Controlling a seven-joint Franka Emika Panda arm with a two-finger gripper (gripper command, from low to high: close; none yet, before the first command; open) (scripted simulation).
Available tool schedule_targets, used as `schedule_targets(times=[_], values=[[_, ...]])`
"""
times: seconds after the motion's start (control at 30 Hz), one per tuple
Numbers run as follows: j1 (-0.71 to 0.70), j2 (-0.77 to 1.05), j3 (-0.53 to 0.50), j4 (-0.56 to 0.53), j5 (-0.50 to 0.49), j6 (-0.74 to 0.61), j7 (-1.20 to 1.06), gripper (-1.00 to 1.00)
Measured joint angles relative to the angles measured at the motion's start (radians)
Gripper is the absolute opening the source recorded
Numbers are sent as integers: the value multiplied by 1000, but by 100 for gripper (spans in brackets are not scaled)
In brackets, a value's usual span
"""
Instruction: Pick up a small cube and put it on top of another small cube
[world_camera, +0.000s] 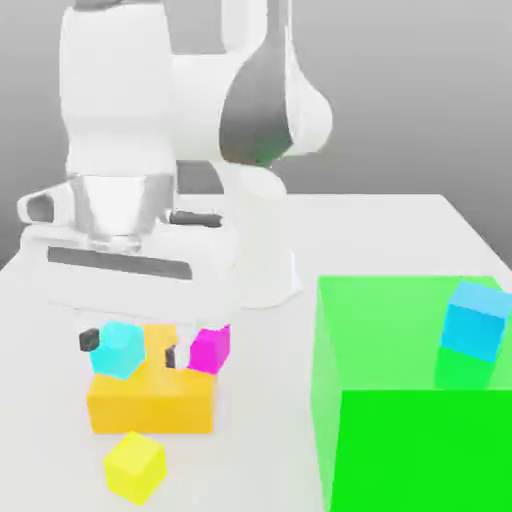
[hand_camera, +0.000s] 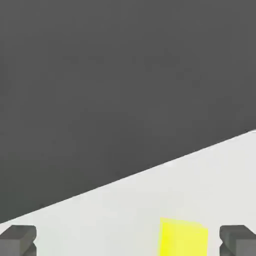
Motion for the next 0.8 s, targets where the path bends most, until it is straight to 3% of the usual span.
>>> schedule_targets(times=[0.3,0.33,0.57,0.8], values=[[-58,327,24,-3,63,189,-20,0],[-65,355,33,3,70,212,-25,-100],[-67,359,35,3,69,214,-24,-100],[-39,130,1,-64,11,53,29,-100]])
